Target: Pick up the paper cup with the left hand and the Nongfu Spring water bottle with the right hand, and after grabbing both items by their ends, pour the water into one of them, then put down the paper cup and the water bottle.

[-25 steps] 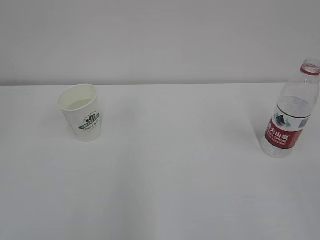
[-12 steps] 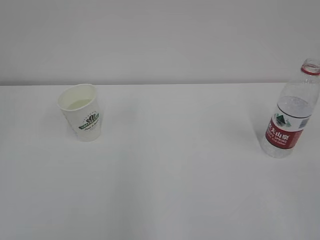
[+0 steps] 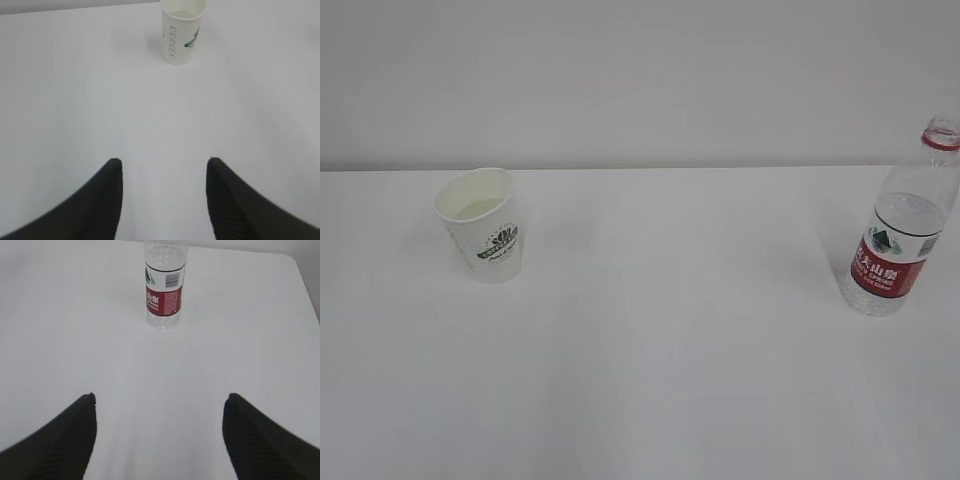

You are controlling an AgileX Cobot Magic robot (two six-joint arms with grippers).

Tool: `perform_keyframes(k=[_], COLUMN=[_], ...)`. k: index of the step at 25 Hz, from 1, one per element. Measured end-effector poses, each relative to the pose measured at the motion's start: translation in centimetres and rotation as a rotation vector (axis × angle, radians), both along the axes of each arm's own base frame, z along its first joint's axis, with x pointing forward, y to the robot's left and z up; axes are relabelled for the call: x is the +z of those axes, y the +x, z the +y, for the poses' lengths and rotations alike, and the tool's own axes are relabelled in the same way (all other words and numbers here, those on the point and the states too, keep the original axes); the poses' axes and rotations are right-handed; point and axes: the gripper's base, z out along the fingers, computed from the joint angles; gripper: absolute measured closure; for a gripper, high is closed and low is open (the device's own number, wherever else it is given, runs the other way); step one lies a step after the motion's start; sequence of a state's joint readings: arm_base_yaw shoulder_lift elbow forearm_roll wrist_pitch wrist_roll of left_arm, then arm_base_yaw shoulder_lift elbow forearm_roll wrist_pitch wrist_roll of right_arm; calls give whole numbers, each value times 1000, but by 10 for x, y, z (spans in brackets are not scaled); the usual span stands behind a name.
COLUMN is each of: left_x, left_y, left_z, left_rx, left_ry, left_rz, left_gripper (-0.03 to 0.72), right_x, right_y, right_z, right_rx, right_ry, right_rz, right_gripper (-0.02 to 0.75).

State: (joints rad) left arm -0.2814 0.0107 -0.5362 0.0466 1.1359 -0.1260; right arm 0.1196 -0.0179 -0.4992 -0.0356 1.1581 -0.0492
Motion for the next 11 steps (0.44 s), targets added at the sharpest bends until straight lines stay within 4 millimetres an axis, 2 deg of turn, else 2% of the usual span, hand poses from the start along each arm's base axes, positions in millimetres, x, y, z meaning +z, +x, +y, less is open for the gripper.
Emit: perform_keyframes(k=[11], left_x=[-3], left_y=[3], left_z=[0], left_rx=[4], left_ry=[5], left_rz=[-7], left_gripper=[296], right_x=[0], right_y=[0], right_z=[0], right_rx=[0], right_ry=[0], right_rz=[-2], right_gripper=[148])
